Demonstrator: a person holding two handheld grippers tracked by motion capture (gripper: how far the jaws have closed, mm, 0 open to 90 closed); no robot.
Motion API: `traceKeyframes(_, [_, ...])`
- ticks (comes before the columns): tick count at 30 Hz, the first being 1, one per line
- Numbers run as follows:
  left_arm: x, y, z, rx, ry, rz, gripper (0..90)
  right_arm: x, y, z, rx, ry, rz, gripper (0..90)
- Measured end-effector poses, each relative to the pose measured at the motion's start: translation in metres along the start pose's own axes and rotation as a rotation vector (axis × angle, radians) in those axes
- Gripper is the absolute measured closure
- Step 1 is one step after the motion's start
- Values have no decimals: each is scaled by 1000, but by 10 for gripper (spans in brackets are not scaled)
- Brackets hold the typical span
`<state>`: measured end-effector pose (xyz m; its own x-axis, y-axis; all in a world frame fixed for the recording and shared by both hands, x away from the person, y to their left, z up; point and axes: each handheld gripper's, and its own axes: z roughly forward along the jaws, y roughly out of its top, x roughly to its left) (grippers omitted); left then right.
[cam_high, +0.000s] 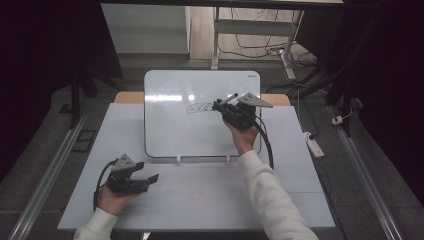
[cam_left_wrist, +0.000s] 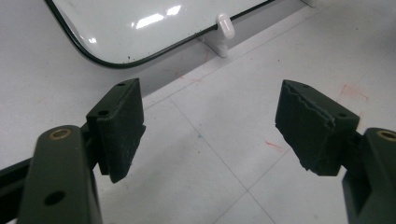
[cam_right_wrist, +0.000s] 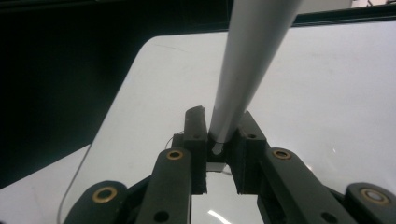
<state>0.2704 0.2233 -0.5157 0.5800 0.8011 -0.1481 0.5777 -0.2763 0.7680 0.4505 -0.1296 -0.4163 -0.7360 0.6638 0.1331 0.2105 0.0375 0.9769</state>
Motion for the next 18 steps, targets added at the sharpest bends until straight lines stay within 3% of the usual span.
traceKeyframes(5, [2,-1,1,5,7,-4,245,-1,2,18,6,-10,-9,782])
traceKeyframes(7, [3,-2,1,1,9,-11,246,1,4,36,3,-9,-25,783])
traceKeyframes(14, [6,-3,3,11,12,-8,250,14,-3,73,50,-18,-58,783])
traceKeyframes(16, [6,-3,3,11,11,-9,250,18,-6,76,55,0,-62,783])
traceKeyframes(18, [6,-3,3,10,13,-12,250,34,-13,86,89,54,-133,783])
